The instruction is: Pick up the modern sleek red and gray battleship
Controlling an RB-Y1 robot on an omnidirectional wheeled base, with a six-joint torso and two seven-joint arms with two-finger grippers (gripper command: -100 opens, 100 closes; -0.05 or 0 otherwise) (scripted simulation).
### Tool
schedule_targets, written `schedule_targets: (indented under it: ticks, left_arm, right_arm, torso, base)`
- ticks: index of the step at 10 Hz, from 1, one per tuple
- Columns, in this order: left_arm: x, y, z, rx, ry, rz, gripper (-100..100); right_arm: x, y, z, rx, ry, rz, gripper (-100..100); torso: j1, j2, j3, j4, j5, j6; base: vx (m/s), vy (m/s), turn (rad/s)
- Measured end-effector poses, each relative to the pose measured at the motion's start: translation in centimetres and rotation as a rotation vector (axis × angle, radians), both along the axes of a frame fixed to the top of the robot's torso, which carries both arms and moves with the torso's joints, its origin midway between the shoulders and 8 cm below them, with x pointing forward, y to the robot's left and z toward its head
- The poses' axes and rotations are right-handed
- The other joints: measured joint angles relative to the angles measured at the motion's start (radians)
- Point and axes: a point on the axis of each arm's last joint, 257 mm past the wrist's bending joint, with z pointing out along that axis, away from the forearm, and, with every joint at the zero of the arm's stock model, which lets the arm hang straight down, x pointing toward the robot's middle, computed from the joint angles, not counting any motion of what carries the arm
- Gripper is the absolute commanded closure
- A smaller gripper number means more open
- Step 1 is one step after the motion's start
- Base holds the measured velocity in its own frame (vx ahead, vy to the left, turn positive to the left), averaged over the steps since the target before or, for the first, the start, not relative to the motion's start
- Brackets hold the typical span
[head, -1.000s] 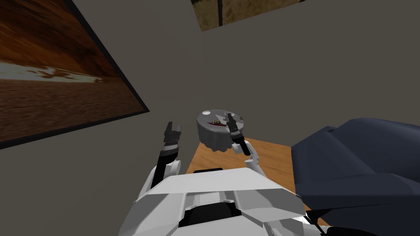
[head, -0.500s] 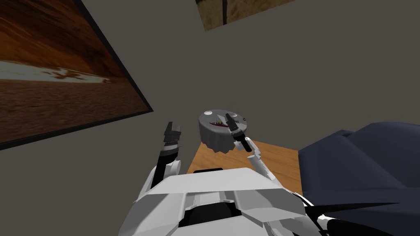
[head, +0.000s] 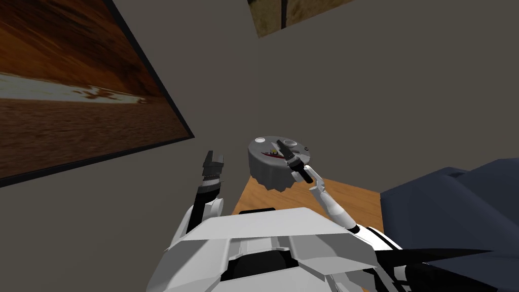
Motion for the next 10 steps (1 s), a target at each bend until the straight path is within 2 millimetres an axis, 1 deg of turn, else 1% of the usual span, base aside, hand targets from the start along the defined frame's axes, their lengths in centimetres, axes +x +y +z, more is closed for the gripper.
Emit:
schedule_targets:
  ticks: [10]
  left_arm:
    - [0.0, 0.0, 0.0, 0.0, 0.0, 0.0, 0]
  right_arm:
    - [1.6, 0.5, -0.5, -0.325, -0.021, 0.067, -100]
  torso:
    - [0.001, 0.0, 0.0, 0.0, 0.0, 0.0]
  base:
    - [0.027, 0.014, 0.09]
